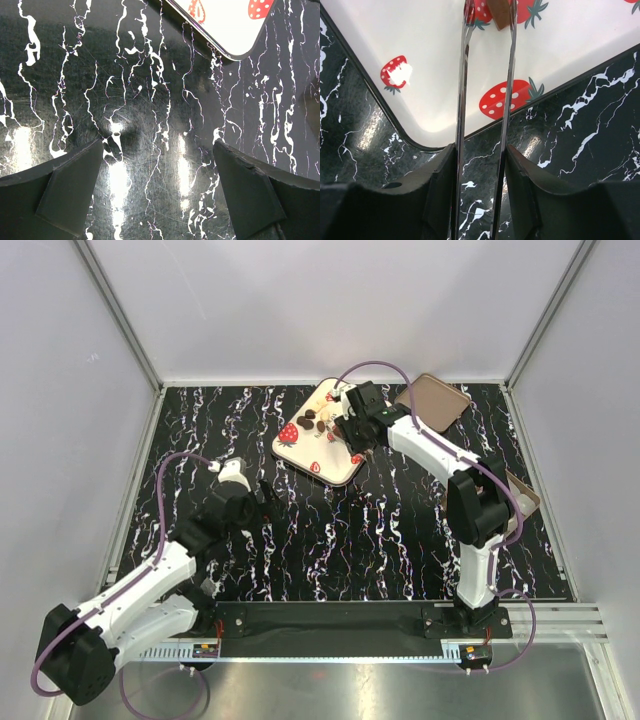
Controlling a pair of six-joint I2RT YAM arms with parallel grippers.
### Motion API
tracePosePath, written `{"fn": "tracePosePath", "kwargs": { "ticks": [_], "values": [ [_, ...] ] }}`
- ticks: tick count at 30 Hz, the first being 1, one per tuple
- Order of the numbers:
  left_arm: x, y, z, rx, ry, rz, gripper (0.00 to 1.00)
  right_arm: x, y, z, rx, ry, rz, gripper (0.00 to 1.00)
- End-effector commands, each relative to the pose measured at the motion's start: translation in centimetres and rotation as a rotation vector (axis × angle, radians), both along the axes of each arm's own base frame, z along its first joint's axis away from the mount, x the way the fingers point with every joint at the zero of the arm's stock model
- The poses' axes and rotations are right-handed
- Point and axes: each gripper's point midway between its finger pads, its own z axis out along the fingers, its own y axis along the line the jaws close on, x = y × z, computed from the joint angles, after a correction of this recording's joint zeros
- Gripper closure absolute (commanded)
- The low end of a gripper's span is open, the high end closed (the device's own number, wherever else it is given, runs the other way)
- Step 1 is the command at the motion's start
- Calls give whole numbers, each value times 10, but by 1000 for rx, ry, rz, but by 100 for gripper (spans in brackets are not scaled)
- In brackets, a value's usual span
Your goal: Pack the chocolate
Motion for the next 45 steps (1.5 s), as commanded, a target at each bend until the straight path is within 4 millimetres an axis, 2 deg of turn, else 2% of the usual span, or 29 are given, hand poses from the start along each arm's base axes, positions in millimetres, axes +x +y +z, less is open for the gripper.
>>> {"fn": "tracePosePath", "kwargs": {
  "ticks": [1,7,13,16,17,20,21,26,27,29,30,31,32,33,34,35,37,38,42,45],
  "values": [
    [14,-9,25,-41,-72,-7,1,23,-1,16,5,-81,-4,52],
    [15,-11,22,-37,-62,-11,1,25,-5,9,-1,-68,0,52],
    [15,-11,19,-34,-54,-10,1,17,-4,-2,10,-23,11,53],
    [15,-12,21,-36,-56,-12,1,14,-9,-2,2,-24,-19,61],
    [15,-12,23,-37,-57,-12,1,14,-16,0,-13,-29,-65,65],
    [15,-12,27,-45,-65,-12,1,15,-31,18,-25,-54,-187,71],
    [14,-13,27,-50,-63,-16,1,12,-44,28,-45,-55,-267,72],
    [12,-18,33,-72,-68,-41,1,-5,-77,57,-12,-56,-512,73],
    [12,-19,32,-78,-66,-46,1,-12,-90,68,-22,-68,-556,73],
    [9,-25,34,-105,-63,-70,1,-21,-112,77,-27,-68,-657,73],
    [8,-27,34,-117,-59,-78,1,-25,-119,89,-11,-84,-687,73],
    [8,-30,33,-125,-54,-87,1,-28,-127,93,0,-88,-731,73],
    [6,-33,32,-138,-45,-104,1,-36,-147,95,-30,-81,-794,73],
    [6,-36,32,-146,-41,-113,1,-42,-157,102,-21,-81,-831,73],
    [5,-37,31,-149,-36,-119,1,-47,-166,104,-12,-78,-875,73],
    [4,-39,29,-154,-26,-125,1,-57,-187,104,-50,-80,-934,73],
    [3,-41,29,-157,-13,-133,1,-70,-212,101,-68,-67,-1044,73],
    [1,-42,28,-160,-5,-138,1,-85,-235,95,-128,-46,-1114,73],
    [-6,-45,27,-180,2,-170,1,-123,-278,93,-178,-53,-1297,73],
    [-12,-50,24,-196,17,-195,1,-147,-296,86,-200,-59,-1409,73]
  ]
}}
